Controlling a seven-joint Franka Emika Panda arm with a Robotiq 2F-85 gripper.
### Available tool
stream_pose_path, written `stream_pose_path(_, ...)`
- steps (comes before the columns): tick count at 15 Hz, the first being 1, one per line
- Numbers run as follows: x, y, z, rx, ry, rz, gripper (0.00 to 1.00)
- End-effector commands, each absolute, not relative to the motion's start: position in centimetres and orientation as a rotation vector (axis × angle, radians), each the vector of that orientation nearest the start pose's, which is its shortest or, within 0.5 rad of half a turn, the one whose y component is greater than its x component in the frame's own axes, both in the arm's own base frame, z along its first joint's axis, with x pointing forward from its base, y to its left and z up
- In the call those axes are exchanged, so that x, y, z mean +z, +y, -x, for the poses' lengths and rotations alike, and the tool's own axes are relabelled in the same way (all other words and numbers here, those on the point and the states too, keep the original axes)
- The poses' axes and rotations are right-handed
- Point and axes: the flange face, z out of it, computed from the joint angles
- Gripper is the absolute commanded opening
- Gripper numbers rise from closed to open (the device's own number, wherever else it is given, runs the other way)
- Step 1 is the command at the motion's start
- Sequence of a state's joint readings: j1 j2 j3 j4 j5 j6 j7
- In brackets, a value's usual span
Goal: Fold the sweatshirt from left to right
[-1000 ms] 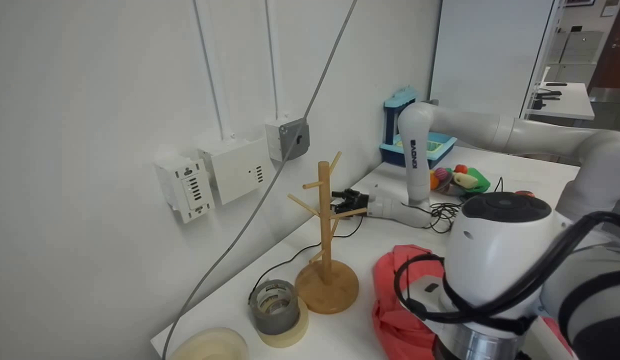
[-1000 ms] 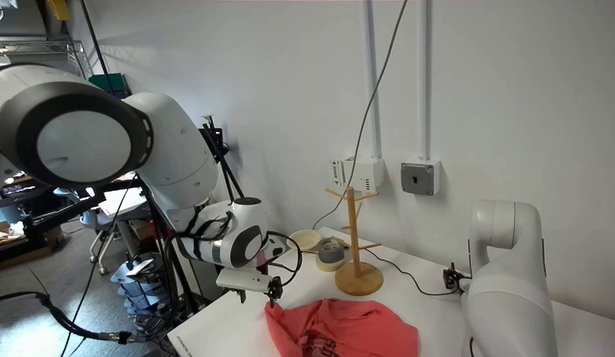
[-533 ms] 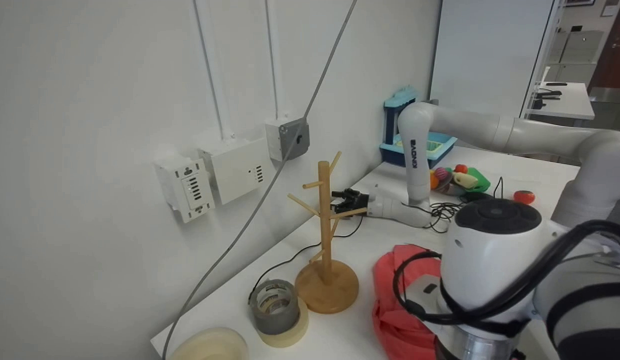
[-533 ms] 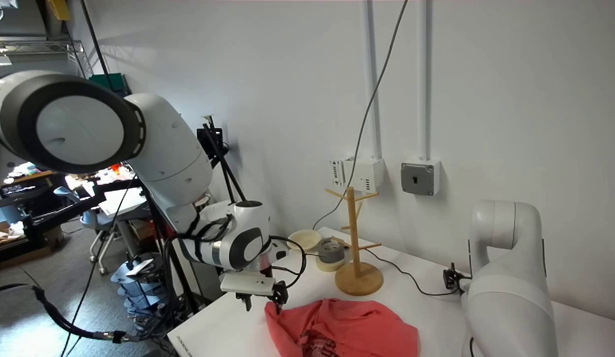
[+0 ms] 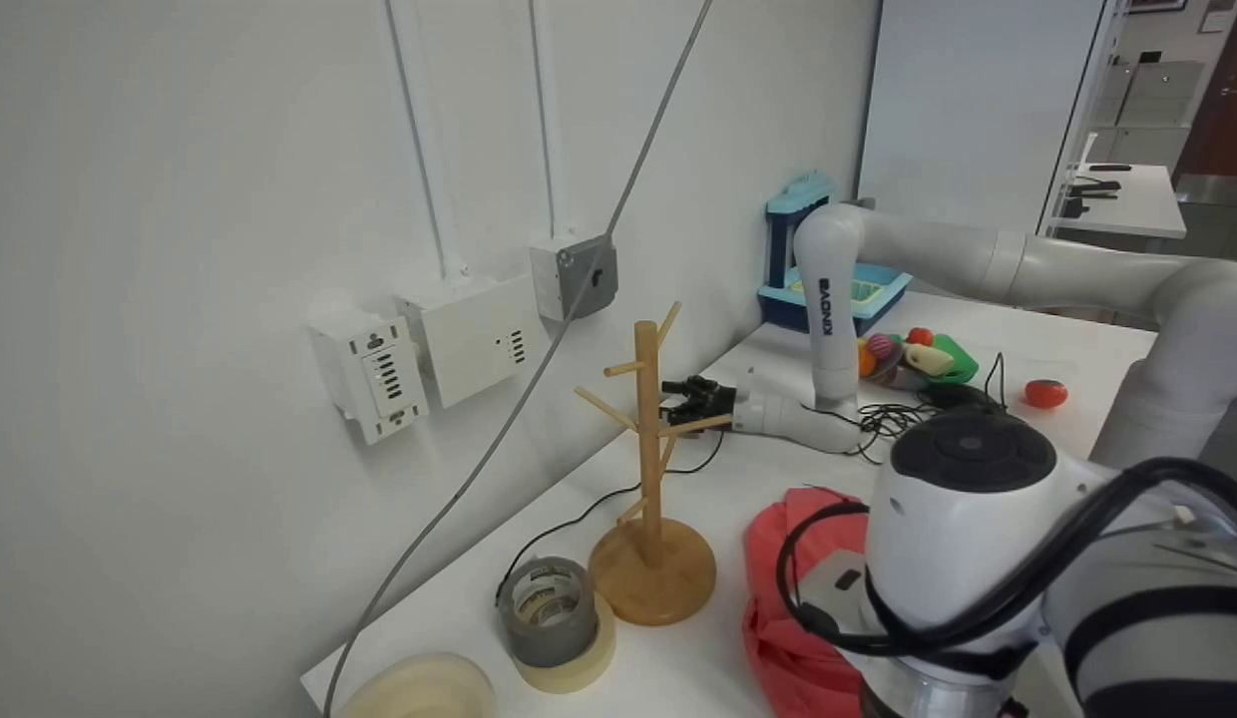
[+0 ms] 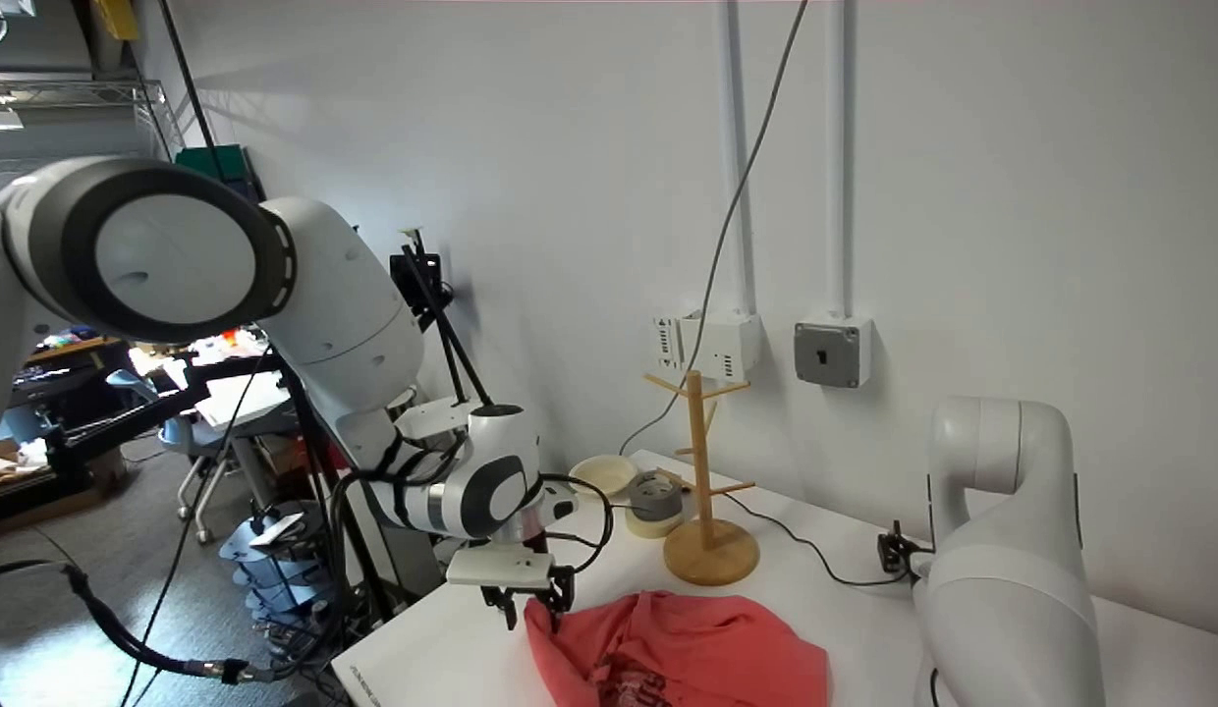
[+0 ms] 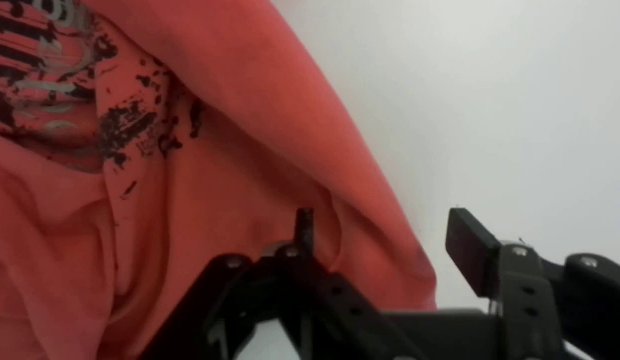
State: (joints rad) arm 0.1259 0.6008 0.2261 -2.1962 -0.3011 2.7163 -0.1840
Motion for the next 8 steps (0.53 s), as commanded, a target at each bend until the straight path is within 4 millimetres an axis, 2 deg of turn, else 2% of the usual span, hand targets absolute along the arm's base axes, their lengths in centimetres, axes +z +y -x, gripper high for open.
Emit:
stream_pose_path(1, 10.5, 20.4, -50.6, 0.050, -1.171, 2.901, 0.40)
stream_pose_path(6, 10.2, 19.7, -50.8, 0.055, -1.131, 2.907, 0.03)
stream_pose_path(8, 10.3, 19.3, -50.9, 0.064, -1.128, 2.931, 0.00)
